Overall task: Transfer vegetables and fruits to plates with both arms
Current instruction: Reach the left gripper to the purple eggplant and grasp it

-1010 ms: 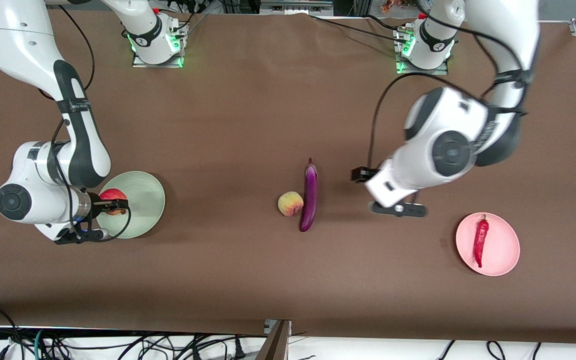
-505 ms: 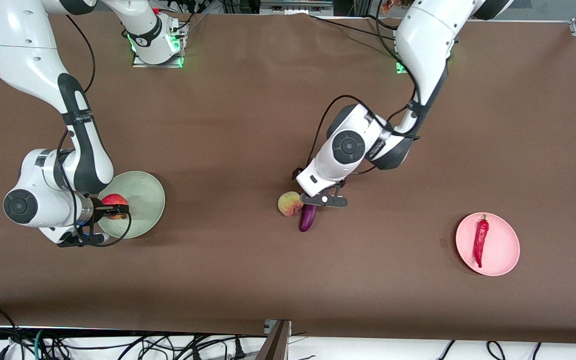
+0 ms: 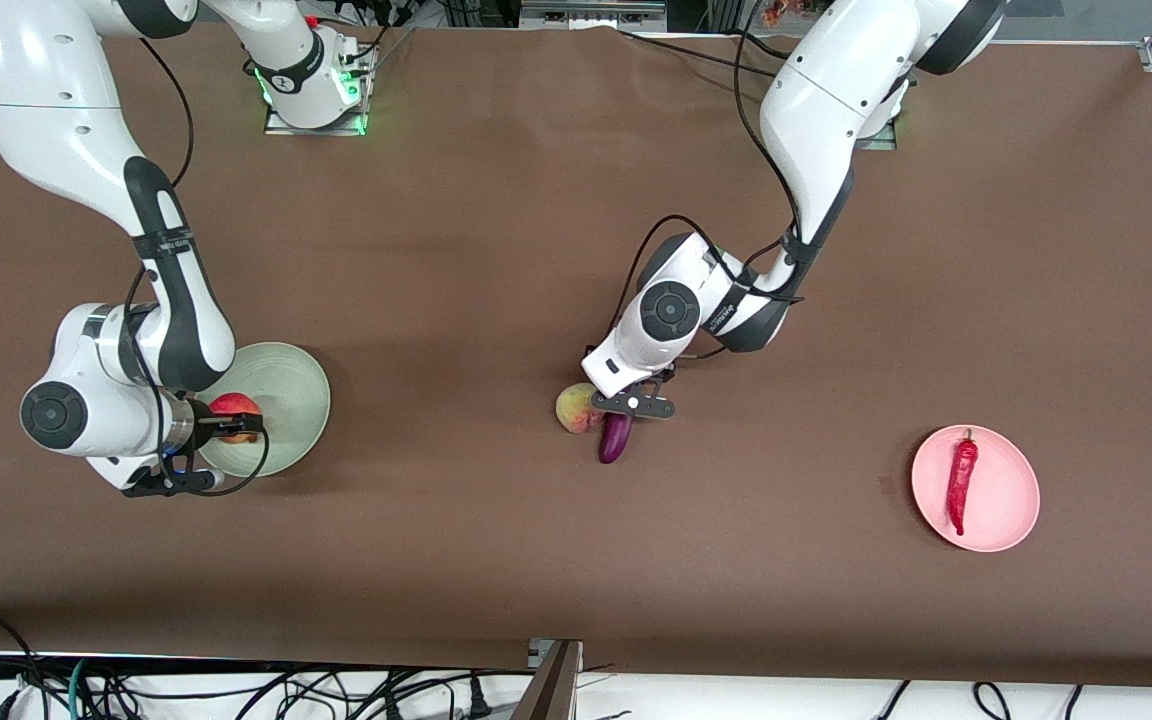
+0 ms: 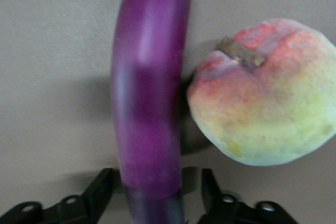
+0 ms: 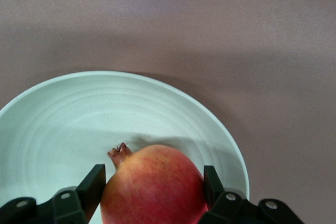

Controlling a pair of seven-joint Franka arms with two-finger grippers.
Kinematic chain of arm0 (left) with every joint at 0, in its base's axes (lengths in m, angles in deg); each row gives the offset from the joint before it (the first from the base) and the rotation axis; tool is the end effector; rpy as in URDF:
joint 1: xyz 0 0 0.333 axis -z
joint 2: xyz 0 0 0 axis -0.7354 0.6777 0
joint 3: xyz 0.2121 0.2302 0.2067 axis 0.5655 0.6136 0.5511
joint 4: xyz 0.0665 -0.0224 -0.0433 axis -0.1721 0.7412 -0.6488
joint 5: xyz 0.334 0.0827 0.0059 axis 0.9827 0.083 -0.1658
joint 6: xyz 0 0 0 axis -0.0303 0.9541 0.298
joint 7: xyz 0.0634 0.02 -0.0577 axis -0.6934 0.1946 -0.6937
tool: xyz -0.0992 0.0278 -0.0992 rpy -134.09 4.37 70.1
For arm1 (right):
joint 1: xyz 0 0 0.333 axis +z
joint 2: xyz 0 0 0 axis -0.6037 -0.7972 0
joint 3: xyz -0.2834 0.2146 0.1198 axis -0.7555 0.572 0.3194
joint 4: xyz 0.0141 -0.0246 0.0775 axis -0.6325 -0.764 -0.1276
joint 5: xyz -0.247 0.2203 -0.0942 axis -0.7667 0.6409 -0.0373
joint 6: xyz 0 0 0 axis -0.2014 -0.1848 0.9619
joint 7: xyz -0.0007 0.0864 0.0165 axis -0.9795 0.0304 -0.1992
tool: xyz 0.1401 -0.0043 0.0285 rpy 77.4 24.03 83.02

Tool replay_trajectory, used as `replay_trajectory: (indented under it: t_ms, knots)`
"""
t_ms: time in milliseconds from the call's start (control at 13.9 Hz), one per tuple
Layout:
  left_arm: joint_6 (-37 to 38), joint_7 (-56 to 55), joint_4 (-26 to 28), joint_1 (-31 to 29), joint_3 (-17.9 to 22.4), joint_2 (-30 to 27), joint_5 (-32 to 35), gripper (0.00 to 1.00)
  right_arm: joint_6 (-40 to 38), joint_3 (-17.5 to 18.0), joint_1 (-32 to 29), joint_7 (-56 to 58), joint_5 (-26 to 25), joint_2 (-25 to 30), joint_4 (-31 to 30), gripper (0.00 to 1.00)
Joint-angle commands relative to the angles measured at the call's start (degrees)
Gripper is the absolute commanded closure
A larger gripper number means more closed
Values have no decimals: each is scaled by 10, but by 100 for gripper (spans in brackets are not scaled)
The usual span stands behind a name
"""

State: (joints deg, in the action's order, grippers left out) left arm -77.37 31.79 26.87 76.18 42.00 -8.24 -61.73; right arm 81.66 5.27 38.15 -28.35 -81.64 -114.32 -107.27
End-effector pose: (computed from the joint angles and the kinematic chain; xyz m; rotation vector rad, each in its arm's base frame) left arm 0.5815 -0.4257 0.2096 3.0031 -0.1334 -0.1204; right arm 0.6922 -0.0121 0.2495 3.1088 0.1713 -0.2384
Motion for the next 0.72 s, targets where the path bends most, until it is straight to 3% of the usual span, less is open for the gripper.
replay_trajectory:
  t_ms: [0,72,144,361,649]
  knots:
    - [4,-25,-9,-5,5,-9,5,86,11,5,-3,-2,-4,1,-5,33]
    - [7,-27,-10,-19,2,-12,5,92,10,5,0,-1,-6,1,-2,9]
    - [21,-26,-9,-27,0,-20,5,97,5,5,0,2,-4,6,-1,0]
    - [152,-13,-11,-55,-1,-67,5,100,-23,9,1,3,-2,16,18,0]
    - [303,70,-12,-119,-2,-145,-13,100,-142,20,32,-17,0,21,103,0]
